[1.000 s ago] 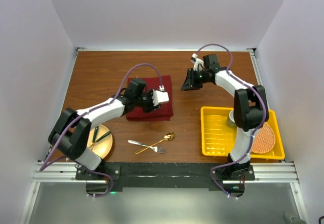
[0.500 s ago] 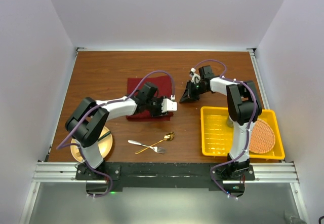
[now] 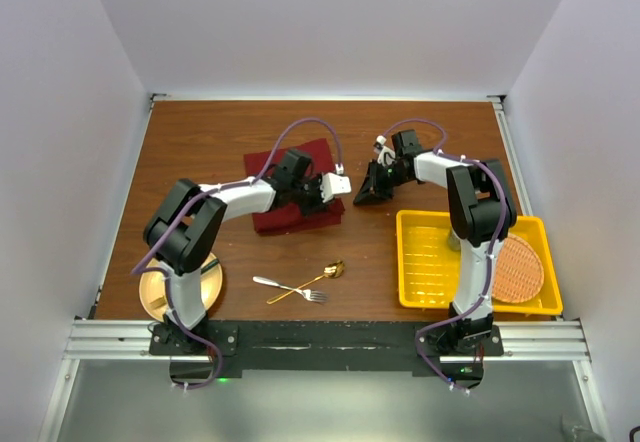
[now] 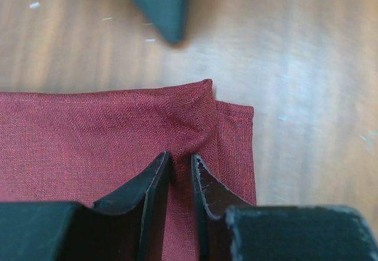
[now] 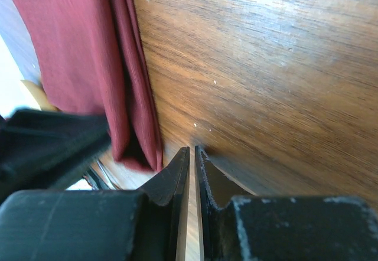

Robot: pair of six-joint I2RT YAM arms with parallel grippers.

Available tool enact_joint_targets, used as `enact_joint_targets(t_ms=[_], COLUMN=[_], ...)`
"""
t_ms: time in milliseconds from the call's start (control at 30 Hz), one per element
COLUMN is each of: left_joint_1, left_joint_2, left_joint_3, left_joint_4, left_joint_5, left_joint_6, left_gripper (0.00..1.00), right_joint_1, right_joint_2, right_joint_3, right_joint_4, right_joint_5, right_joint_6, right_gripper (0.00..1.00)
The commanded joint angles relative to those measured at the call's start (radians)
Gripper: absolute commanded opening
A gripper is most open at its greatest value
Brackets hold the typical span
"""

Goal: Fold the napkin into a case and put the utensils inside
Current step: Smooth out the lower triangle-folded napkin at the center of the board.

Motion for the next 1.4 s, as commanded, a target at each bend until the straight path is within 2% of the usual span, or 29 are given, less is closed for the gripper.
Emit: enact_joint_targets(t_ms=[0,133,400,567,667,833,900,1000,1167,1267,1367], left_joint_1=[0.023,0.019,-0.044,-0.073,-0.081,-0.081,-0.080,-0.080,-0.077,-0.077,-0.077], left_joint_2=[0.017,-0.033,-0.047,-0.037,-0.011,0.014,0.016,0.014,0.011,0.016,0.031], left_joint_3=[0.076,0.044,0.050,0.027,0.030,0.033,0.033,0.024,0.018,0.018,0.019], left_joint_4=[0.050,0.099,0.089,0.086,0.087,0.095,0.093,0.095,0.096,0.089,0.086], left_joint_5=[-0.004,-0.009,-0.032,-0.064,-0.100,-0.121,-0.117,-0.112,-0.098,-0.100,-0.115], left_joint_6=[-0.146,-0.146,-0.080,-0.038,-0.037,-0.055,-0.066,-0.084,-0.104,-0.104,-0.107], left_gripper=[0.28,0.39,0.50,0.52,0.51,0.33,0.26,0.22,0.21,0.32,0.35], right_joint_1=[-0.013,-0.019,-0.005,0.004,0.010,0.033,0.044,0.053,0.059,0.059,0.059], right_joint_2=[-0.011,-0.037,-0.077,-0.093,-0.096,-0.076,-0.068,-0.054,-0.025,-0.021,-0.022], right_joint_3=[0.039,0.023,-0.111,-0.163,-0.188,-0.192,-0.191,-0.188,-0.186,-0.194,-0.198], right_joint_4=[-0.025,-0.039,0.096,0.146,0.177,0.194,0.201,0.234,0.238,0.241,0.238], right_joint_5=[-0.018,-0.028,-0.090,-0.105,-0.111,-0.105,-0.096,-0.087,-0.070,-0.062,-0.056], right_joint_6=[0.010,0.007,0.159,0.214,0.237,0.252,0.260,0.281,0.286,0.287,0.286], right_gripper=[0.13,0.13,0.14,0.15,0.15,0.16,0.20,0.27,0.27,0.26,0.24])
